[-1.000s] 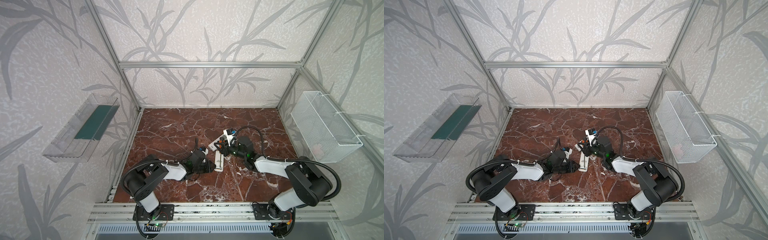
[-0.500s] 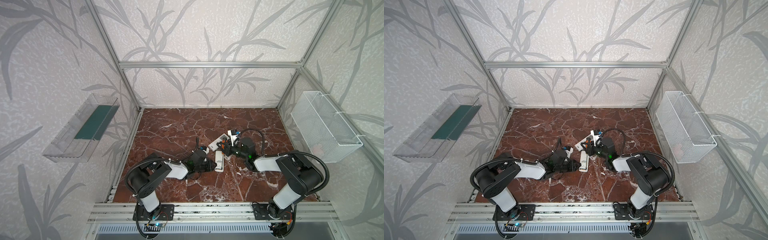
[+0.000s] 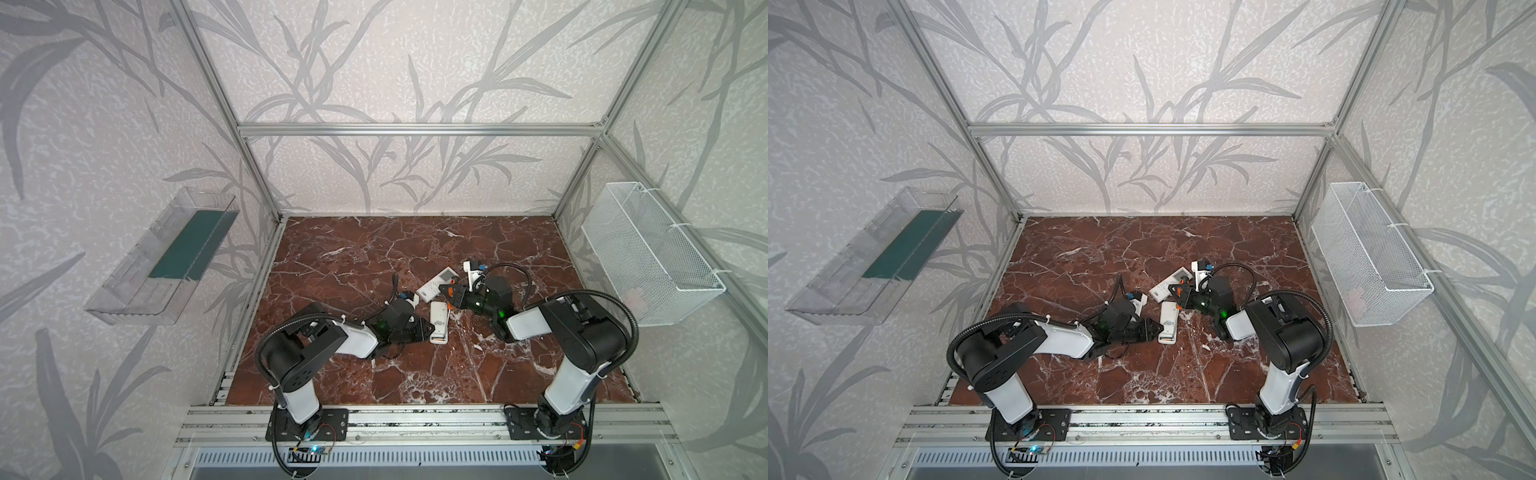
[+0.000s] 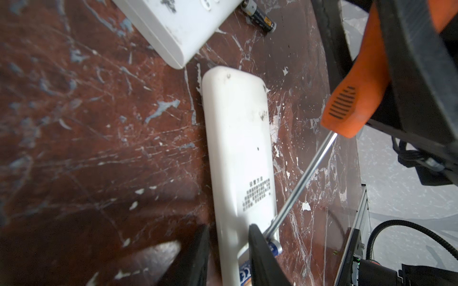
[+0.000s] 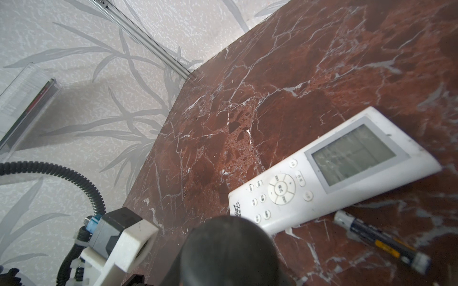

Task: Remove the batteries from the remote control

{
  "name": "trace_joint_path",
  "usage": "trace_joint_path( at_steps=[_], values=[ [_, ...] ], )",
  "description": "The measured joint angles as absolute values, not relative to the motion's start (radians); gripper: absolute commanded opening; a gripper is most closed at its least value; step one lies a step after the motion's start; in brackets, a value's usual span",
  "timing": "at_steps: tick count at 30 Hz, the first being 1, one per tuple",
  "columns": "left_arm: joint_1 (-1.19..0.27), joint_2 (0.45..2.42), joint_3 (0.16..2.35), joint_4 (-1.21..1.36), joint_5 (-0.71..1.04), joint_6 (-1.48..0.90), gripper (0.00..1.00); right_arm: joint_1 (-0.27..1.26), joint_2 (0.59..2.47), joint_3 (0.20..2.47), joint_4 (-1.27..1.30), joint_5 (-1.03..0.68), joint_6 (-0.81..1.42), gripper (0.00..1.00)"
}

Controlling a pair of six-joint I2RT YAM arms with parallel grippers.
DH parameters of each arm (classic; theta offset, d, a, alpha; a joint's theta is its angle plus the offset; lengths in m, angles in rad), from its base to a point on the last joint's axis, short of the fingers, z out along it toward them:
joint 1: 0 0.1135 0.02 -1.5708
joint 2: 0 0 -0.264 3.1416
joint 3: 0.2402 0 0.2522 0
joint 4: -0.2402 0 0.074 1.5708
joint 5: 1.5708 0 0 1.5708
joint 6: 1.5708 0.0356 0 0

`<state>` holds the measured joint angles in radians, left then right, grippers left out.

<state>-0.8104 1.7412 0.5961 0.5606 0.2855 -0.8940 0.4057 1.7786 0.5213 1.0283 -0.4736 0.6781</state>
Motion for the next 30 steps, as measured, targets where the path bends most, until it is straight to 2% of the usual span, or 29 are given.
trace_joint_path(
  at_steps=[30],
  values=[
    [-0.81,1.781,0.607,0.616,0.287,-0.919,0.27,0.387,1.821,0.504,1.103,-0.439,0.773,0.0]
  ],
)
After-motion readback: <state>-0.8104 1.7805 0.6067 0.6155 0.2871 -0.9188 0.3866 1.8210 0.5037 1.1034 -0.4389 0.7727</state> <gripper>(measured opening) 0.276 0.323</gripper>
